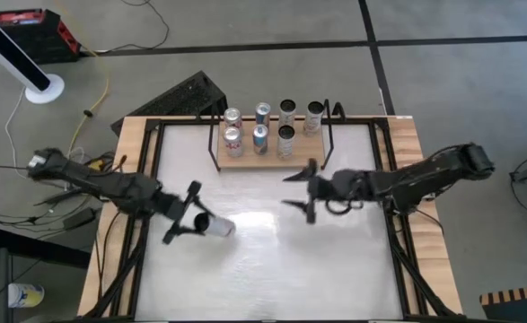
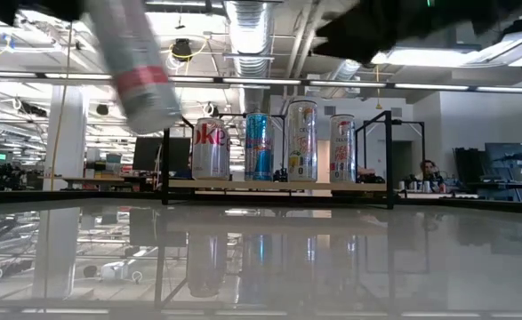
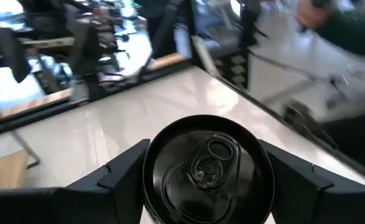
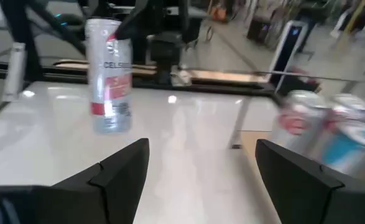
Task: Place canned beverage on shelf
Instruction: Put the white-pink soda can on the shelf aligned with the other white-pink soda can on the shelf
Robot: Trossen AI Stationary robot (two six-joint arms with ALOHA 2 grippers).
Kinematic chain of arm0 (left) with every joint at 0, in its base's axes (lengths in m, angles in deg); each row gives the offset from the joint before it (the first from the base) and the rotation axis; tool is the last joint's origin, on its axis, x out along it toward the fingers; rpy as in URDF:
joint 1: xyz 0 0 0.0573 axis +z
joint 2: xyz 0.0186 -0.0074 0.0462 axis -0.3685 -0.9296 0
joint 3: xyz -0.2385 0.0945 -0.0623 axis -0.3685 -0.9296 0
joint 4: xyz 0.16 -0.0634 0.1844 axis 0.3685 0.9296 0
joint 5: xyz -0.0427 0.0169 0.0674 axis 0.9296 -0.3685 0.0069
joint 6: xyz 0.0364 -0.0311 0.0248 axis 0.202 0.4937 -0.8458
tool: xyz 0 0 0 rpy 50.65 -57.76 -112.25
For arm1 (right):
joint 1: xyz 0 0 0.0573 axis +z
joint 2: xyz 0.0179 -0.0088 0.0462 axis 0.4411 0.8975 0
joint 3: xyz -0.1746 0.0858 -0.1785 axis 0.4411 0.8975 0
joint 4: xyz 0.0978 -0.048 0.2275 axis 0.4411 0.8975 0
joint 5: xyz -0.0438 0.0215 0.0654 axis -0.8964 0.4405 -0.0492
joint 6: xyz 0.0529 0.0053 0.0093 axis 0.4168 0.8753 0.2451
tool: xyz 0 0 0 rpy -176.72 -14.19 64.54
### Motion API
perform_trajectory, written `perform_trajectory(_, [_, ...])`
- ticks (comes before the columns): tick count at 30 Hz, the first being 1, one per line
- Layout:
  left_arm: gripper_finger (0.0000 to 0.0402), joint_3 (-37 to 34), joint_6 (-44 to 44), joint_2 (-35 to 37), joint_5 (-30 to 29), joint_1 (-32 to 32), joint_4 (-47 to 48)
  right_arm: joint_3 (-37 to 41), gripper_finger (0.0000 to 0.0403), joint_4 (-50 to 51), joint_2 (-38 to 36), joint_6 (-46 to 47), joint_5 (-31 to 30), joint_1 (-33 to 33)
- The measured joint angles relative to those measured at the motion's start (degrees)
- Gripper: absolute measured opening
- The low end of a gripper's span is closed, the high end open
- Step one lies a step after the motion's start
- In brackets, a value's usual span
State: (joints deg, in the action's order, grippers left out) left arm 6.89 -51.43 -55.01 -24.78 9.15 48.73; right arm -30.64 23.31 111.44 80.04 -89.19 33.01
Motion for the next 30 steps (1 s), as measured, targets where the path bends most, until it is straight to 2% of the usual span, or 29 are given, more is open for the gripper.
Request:
perform_trajectory(3, [0.0240,0.00,3.86,-4.15,6.25,7.35,-7.02,6.97,0.0317,-7.75,-5.97,-4.10,6.50,-5.85])
perform_trajectory(6, [0.0240,0.02,6.45,-7.67,10.53,11.29,-13.02,10.71,0.0317,-13.83,-10.73,-7.40,16.11,-11.02])
perform_trajectory(9, [0.0240,0.02,7.58,-10.72,10.78,13.52,-18.42,11.85,0.0317,-13.90,-13.04,-8.29,24.07,-14.14])
perform_trajectory(12, [0.0240,0.04,7.87,-13.47,10.27,14.57,-23.25,11.91,0.0317,-11.70,-13.03,-6.31,28.33,-14.19])
perform_trajectory(17, [0.0240,0.04,5.78,-15.96,11.79,14.59,-24.81,12.00,0.0317,-11.16,-7.55,1.37,28.30,-9.06])
perform_trajectory(20, [0.0240,0.04,4.76,-17.24,14.17,14.46,-25.06,11.91,0.0317,-14.25,-3.16,5.98,23.61,-4.78])
perform_trajectory(25, [0.0240,0.04,2.37,-21.46,17.73,12.92,-25.06,11.85,0.0317,-25.36,6.10,10.42,15.45,1.45])
perform_trajectory(30, [0.0240,0.04,3.76,-26.31,17.95,10.99,-25.34,11.85,0.0317,-34.64,13.21,10.85,14.59,5.51])
